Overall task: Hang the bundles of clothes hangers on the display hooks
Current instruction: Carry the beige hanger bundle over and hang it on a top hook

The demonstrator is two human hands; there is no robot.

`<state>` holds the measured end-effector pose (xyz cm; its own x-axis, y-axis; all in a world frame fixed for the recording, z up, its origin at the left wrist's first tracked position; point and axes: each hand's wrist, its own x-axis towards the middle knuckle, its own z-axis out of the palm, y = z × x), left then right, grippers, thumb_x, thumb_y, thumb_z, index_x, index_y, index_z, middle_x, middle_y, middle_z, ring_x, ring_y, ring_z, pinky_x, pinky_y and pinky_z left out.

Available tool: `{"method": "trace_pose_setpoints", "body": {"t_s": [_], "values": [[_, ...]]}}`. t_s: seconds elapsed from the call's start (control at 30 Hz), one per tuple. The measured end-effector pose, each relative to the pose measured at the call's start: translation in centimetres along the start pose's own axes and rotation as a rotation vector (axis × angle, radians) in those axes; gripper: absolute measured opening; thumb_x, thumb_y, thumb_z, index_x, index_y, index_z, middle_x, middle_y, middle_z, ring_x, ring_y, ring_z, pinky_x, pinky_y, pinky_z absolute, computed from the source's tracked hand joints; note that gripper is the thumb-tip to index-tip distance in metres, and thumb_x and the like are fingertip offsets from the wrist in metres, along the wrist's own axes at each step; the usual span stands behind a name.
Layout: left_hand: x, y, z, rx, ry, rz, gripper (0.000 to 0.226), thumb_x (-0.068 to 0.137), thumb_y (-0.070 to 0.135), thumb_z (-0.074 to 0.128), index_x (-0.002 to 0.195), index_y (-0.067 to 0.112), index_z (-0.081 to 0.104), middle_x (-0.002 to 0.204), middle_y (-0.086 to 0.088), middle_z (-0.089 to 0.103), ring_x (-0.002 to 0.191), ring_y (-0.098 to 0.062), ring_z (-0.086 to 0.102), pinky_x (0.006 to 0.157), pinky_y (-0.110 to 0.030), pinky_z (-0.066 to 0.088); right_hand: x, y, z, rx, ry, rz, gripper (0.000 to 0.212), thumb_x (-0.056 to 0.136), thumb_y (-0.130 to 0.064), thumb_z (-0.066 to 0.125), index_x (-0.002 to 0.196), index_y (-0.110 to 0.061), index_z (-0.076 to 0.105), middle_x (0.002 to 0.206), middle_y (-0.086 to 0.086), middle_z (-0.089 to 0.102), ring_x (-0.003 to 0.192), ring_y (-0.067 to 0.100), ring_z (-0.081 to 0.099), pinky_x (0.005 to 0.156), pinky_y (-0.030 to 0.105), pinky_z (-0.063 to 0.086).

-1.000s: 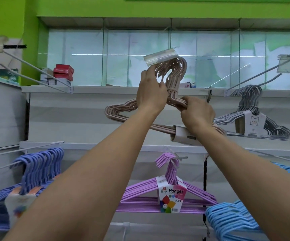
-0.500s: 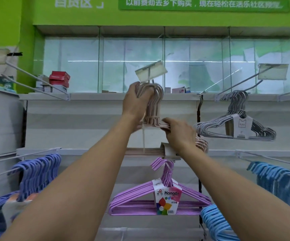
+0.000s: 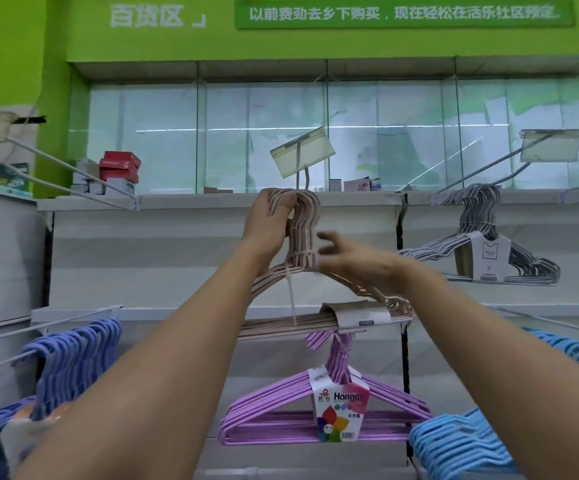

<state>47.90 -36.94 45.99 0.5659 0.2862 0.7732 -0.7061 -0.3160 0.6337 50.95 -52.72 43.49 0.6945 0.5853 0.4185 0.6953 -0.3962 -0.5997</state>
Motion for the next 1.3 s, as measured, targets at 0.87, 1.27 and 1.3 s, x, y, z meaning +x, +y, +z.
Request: {"method": "trace_pose_setpoints", "body": {"t_s": [0.87,1.27,1.3], "values": [[1.2,-1.9,1.9,-0.088,0.071,0.033,0.016,0.098,0.028,0.049,0.096,0.014,0.054,0.072,0.002,0.051,0.063,-0.015,0.05,0.079,-0.043,0.054,6.9,-3.1,-4.5,0.062,0.427,-0.179,0.073,0.087,0.015,0.044,0.15,-0.017,0.028,0.152,0.003,0.034,0.136,0.022,0.035,0.094,0.029,0.039],[2.1,-2.6,1.4,-0.124,0.046,0.029,0.015,0.099,0.024,0.047,0.086,0.019,0.054,0.087,-0.004,0.059,0.07,-0.017,0.051,0.074,-0.038,0.052,9.3,-5.3,-4.6,0.125,0.238,-0.273,0.083,0.081,0.024,0.04,0.144,-0.03,0.038,0.152,-0.009,0.032,0.089,0.004,0.047,0.071,0.017,0.04],[2.2,-2.7,1.4,-0.116,0.041,0.034,0.015,0.099,0.024,0.048,0.086,0.019,0.055,0.089,-0.005,0.06,0.071,-0.018,0.052,0.076,-0.04,0.053,9.4,-5.3,-4.6,0.138,0.218,-0.294,0.078,0.083,0.022,0.042,0.142,-0.029,0.041,0.151,-0.009,0.035,0.088,0.007,0.047,0.069,0.019,0.04]]}}
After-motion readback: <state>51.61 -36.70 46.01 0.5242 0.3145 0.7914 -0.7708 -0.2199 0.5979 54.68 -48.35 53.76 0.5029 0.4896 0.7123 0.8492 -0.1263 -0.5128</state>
